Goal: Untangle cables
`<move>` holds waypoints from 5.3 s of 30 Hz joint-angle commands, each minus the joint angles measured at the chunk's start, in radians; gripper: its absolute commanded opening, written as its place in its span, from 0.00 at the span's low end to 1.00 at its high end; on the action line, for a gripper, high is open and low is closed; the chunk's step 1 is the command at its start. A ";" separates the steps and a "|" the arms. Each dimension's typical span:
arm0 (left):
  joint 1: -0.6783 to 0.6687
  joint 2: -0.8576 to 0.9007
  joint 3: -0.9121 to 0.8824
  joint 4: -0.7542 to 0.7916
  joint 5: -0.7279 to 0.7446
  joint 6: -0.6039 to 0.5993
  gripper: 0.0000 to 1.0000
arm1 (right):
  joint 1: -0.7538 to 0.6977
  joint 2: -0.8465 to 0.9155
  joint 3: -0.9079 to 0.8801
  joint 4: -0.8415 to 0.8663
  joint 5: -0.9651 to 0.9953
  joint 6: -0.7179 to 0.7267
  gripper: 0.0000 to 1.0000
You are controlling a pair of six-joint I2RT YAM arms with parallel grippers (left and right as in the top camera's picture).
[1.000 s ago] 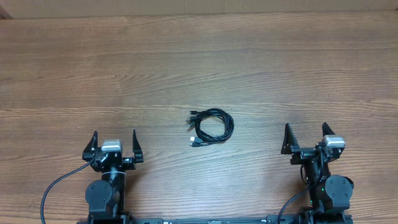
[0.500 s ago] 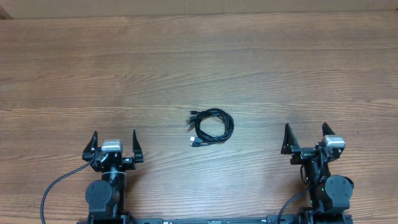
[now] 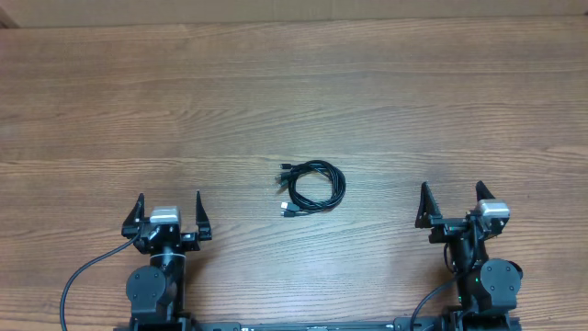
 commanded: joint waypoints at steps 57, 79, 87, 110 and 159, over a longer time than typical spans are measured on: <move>0.005 0.299 0.940 -0.631 0.410 -0.352 1.00 | 0.003 0.102 1.031 -0.744 -0.036 0.324 1.00; 0.005 0.370 1.006 -0.629 0.723 -0.349 1.00 | 0.004 0.185 1.291 -0.924 -0.476 0.346 1.00; 0.005 0.370 1.000 -0.681 0.750 -0.378 0.99 | 0.003 0.187 1.241 -0.949 -0.457 0.348 0.95; 0.005 0.373 1.000 -0.650 0.591 -0.287 1.00 | 0.005 0.953 1.139 -1.025 -0.416 0.369 1.00; 0.005 0.373 1.000 -0.660 0.569 -0.332 1.00 | 0.385 1.696 1.152 -0.594 -0.170 0.556 0.95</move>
